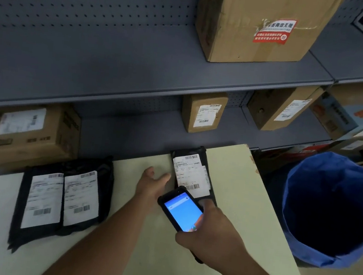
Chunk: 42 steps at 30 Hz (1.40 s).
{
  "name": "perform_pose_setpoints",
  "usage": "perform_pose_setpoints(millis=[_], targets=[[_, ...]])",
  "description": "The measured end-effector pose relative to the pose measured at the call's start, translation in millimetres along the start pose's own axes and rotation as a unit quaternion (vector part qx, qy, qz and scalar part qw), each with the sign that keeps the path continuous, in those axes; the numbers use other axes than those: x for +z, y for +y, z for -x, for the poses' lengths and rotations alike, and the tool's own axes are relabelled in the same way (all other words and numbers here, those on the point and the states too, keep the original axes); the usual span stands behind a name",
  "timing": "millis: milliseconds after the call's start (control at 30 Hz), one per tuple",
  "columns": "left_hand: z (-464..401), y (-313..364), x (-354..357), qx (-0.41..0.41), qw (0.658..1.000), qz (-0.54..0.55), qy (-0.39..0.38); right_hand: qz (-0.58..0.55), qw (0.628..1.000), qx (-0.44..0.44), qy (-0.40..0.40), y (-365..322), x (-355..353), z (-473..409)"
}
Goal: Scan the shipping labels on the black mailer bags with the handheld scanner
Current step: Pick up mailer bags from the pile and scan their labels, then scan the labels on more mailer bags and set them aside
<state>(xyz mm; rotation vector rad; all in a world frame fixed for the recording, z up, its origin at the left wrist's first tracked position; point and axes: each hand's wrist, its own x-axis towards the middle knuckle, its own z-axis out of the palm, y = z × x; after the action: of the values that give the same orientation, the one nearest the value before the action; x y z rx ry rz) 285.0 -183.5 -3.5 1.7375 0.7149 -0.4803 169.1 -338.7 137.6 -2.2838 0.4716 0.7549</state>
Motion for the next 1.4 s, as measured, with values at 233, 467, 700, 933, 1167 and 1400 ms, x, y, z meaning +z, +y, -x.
perform_pose_setpoints(millis=[233, 467, 700, 933, 1167, 1400], targets=[[11, -20, -69, 0.07, 0.996, -0.052, 0.03, 0.023, 0.999, -0.034, -0.02, -33, 35, 9], [26, -44, -139, 0.105, 0.982, -0.082, 0.13, 0.046, 0.996, -0.067, -0.034, -60, 68, 18], [32, -70, -217, 0.071, 0.975, -0.058, 0.203, 0.063, 0.993, -0.081, -0.057, -91, 103, 30], [27, -93, -281, 0.026, 0.966, -0.066, 0.247, 0.092, 0.989, -0.09, -0.071, -125, 140, 35], [9, -111, -318, -0.078, 0.937, -0.19, 0.282, 0.115, 0.985, -0.103, -0.07, -150, 172, 34], [-24, -125, -330, -0.144, 0.957, -0.124, 0.22, 0.134, 0.984, -0.09, -0.071, -164, 191, 32]])
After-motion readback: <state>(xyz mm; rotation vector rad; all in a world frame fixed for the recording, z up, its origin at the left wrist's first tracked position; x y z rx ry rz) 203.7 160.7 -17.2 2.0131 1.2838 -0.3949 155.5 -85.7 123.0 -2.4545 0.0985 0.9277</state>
